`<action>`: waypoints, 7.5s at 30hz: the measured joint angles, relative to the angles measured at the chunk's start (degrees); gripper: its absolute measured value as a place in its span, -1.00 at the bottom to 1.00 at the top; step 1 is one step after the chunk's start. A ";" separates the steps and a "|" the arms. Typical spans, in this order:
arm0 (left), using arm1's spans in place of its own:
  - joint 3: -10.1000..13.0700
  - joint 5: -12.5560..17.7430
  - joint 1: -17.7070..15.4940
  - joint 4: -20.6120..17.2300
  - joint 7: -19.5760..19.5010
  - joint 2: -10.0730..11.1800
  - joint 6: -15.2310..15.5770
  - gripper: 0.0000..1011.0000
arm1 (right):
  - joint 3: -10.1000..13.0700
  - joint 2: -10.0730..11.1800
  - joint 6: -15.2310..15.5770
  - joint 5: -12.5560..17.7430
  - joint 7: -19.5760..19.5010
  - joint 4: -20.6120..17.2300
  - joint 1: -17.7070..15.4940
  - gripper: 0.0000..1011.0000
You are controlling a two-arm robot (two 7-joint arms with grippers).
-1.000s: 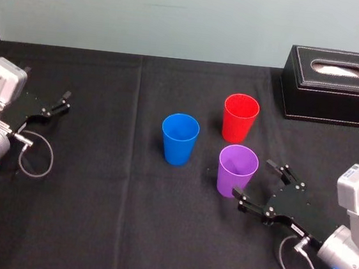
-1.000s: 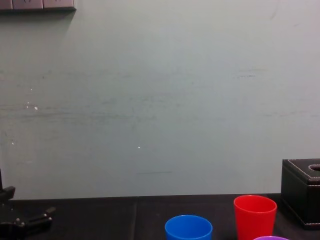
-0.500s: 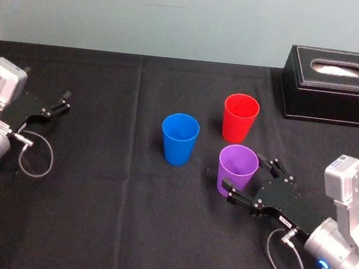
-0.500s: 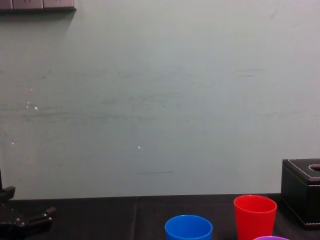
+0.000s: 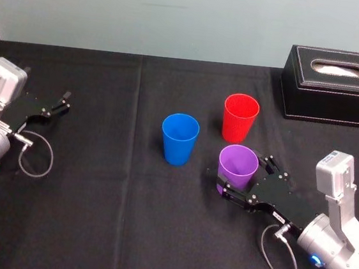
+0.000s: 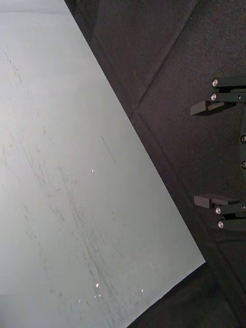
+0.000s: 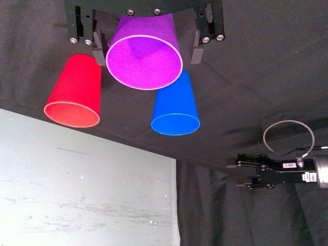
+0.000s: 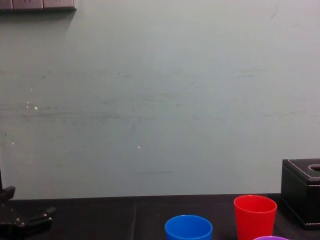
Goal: Stack the three plastic cups sequentially using one hand.
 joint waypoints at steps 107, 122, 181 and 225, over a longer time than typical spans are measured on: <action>0.00 0.00 0.00 0.00 0.00 0.00 0.00 0.99 | 4.67 -4.29 10.23 2.61 -0.33 -1.22 12.84 0.49; 0.00 0.00 0.00 0.00 0.00 0.00 0.00 0.99 | 2.93 -7.01 10.34 1.05 -1.24 4.71 18.77 0.48; 0.00 0.00 0.00 0.00 0.00 0.00 0.00 0.99 | 1.29 -10.29 5.54 -0.47 1.65 17.30 23.75 0.48; 0.00 0.00 0.00 0.00 0.00 0.00 0.00 0.99 | 1.27 -11.91 1.15 -2.53 2.21 22.87 23.70 0.48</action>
